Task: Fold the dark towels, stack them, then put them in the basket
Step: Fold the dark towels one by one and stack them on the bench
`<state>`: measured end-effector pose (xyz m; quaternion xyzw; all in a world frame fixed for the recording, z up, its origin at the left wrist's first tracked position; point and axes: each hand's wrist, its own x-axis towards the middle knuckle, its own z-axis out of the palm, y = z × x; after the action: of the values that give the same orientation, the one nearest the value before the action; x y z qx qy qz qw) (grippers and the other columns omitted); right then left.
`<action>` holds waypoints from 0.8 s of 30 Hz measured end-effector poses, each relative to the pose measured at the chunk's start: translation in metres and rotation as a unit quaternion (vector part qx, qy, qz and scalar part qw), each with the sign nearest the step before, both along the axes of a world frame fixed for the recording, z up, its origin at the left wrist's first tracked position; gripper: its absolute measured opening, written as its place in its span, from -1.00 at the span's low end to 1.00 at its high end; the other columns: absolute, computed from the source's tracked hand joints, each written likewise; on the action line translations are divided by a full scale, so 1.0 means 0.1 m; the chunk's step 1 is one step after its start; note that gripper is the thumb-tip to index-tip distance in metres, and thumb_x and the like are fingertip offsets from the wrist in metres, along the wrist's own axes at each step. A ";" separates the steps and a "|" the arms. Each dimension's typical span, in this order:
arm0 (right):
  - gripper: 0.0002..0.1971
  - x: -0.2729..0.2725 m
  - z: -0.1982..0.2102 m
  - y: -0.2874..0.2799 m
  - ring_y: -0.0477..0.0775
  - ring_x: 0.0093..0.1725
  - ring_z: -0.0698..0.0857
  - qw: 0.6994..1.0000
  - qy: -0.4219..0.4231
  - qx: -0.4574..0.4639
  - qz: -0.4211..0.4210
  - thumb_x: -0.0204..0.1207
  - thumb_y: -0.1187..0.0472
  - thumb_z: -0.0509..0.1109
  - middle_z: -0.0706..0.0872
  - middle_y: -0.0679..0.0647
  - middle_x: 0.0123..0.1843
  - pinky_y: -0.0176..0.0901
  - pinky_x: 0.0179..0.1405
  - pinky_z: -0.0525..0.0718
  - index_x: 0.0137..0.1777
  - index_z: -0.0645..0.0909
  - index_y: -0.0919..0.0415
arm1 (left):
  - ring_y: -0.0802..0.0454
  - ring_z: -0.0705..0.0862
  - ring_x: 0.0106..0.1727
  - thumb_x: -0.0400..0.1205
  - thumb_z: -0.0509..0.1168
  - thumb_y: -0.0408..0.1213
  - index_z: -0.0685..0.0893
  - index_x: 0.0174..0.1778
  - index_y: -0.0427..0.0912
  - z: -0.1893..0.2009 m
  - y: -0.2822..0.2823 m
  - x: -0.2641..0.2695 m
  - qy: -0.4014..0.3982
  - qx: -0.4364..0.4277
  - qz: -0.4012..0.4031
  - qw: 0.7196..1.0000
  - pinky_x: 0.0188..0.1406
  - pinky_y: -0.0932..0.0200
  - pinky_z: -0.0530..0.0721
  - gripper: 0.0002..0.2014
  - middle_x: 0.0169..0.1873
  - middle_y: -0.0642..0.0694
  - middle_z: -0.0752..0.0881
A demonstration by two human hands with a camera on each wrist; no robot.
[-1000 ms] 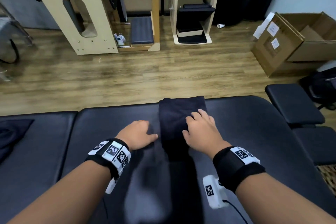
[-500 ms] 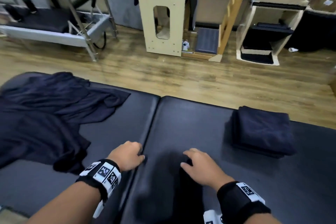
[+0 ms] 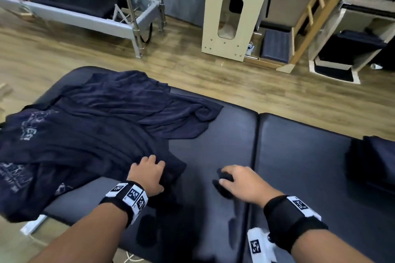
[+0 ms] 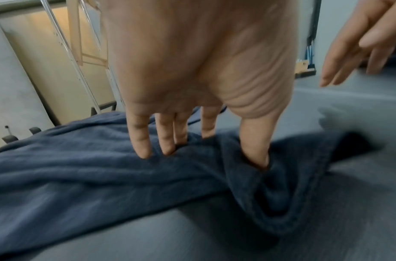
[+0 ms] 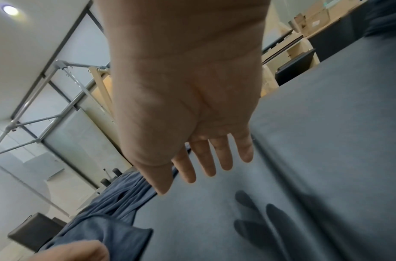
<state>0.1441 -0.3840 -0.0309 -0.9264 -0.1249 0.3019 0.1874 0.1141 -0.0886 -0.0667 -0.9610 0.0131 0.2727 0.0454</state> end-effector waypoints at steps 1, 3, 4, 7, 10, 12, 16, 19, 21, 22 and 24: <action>-0.55 0.02 0.01 0.13 0.11 0.36 0.69 1.000 0.003 -0.003 0.005 0.59 -0.12 0.34 0.78 0.04 0.31 0.02 0.38 0.62 0.35 0.65 0.12 | -0.16 0.44 0.43 0.50 0.42 0.11 0.45 0.41 -0.01 -0.02 0.11 0.00 0.004 -0.007 -0.009 1.000 0.27 -0.17 0.51 -0.40 0.36 -0.08 0.47; -0.58 0.05 0.02 0.34 0.09 0.37 0.68 1.000 0.012 -0.008 0.018 0.60 -0.09 0.35 0.78 0.04 0.32 0.00 0.38 0.62 0.36 0.65 0.11 | -0.13 0.45 0.42 0.55 0.41 0.04 0.54 0.32 -0.01 -0.02 0.24 0.02 -0.007 -0.026 -0.031 0.999 0.27 -0.16 0.47 -0.54 0.31 -0.04 0.53; -0.59 0.06 0.04 0.41 0.09 0.37 0.68 0.999 0.015 -0.009 0.027 0.61 -0.07 0.36 0.77 0.04 0.32 -0.02 0.38 0.62 0.37 0.65 0.11 | -0.11 0.46 0.40 0.55 0.41 0.03 0.58 0.26 0.01 0.00 0.27 0.04 -0.018 -0.052 -0.023 0.998 0.27 -0.13 0.46 -0.61 0.27 -0.02 0.56; -0.56 0.07 0.13 0.71 0.08 0.40 0.66 0.998 0.003 0.004 0.059 0.61 -0.05 0.39 0.75 0.01 0.37 -0.09 0.40 0.58 0.44 0.62 0.07 | -0.05 0.45 0.29 0.49 0.44 0.07 0.61 0.05 0.10 0.11 0.38 0.10 -0.076 -0.188 0.047 0.978 0.25 -0.04 0.45 -0.71 0.12 0.04 0.57; -0.48 0.08 0.26 1.09 -0.03 0.34 0.69 0.995 0.010 0.071 0.063 0.52 -0.25 0.39 0.78 -0.08 0.30 -0.11 0.38 0.61 0.42 0.63 -0.05 | 0.03 0.53 -0.01 0.41 0.41 0.11 0.47 -0.23 0.09 0.34 0.44 0.14 -0.160 -0.352 0.059 0.920 0.06 -0.01 0.57 -0.72 -0.15 0.10 0.53; -0.46 0.08 0.33 1.38 -0.12 0.18 0.74 0.989 0.049 0.141 0.019 0.44 -0.43 0.30 0.82 -0.15 0.13 -0.08 0.27 0.67 0.23 0.69 -0.09 | 0.09 0.51 -0.17 0.43 0.44 -0.02 0.42 -0.29 0.04 0.51 0.48 0.13 -0.206 -0.418 0.063 0.882 -0.11 0.07 0.56 -0.72 -0.26 0.09 0.50; -0.64 0.19 0.42 1.78 -0.20 -0.25 0.60 0.969 0.001 0.241 -0.047 0.50 -0.21 0.46 0.65 -0.19 -0.26 -0.11 -0.14 0.60 -0.22 0.57 0.09 | 0.20 0.49 -0.28 0.48 0.48 -0.23 0.54 -0.29 0.02 0.65 0.68 0.10 -0.230 -0.482 0.103 0.839 -0.20 0.26 0.46 -0.79 -0.30 0.09 0.56; -0.67 0.23 0.50 1.84 -0.18 -0.37 0.41 0.967 -0.062 0.244 -0.034 0.52 0.07 0.54 0.49 -0.14 -0.37 -0.17 -0.27 0.44 -0.29 0.46 0.15 | 0.22 0.56 -0.23 0.52 0.53 -0.18 0.64 -0.28 0.12 0.67 0.84 0.07 -0.159 -0.522 0.123 0.829 -0.10 0.31 0.52 -0.81 -0.13 0.11 0.61; -0.71 0.21 0.58 1.81 -0.17 -0.36 0.40 0.968 -0.080 0.238 0.013 0.50 0.13 0.55 0.48 -0.15 -0.36 -0.22 -0.29 0.43 -0.25 0.45 0.10 | 0.15 0.56 0.09 0.52 0.53 -0.15 0.69 -0.28 0.13 0.74 0.89 0.10 -0.105 -0.500 0.103 0.854 0.21 0.21 0.53 -0.85 0.25 0.09 0.49; -0.71 0.20 0.61 1.77 -0.17 -0.36 0.41 0.967 -0.077 0.238 0.039 0.48 0.16 0.55 0.49 -0.15 -0.36 -0.23 -0.30 0.44 -0.25 0.44 0.05 | 0.11 0.45 0.31 0.50 0.52 -0.12 0.69 -0.31 0.14 0.79 0.88 0.13 -0.079 -0.463 0.072 0.880 0.39 0.15 0.43 -0.86 0.43 0.13 0.36; -0.68 0.16 0.66 1.67 -0.17 -0.35 0.43 0.970 -0.070 0.220 0.077 0.45 0.22 0.54 0.51 -0.16 -0.36 -0.24 -0.30 0.45 -0.26 0.40 -0.04 | 0.16 0.15 0.55 0.43 0.47 -0.06 0.67 -0.34 0.10 0.90 0.79 0.23 -0.031 -0.393 -0.005 0.919 0.56 0.05 0.20 -0.89 0.58 0.25 0.19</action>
<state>0.1604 -0.2169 0.0346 -0.8689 -0.2723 0.2148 0.3531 0.1375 -0.0093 0.0233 -0.9094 0.1225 0.2152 -0.3341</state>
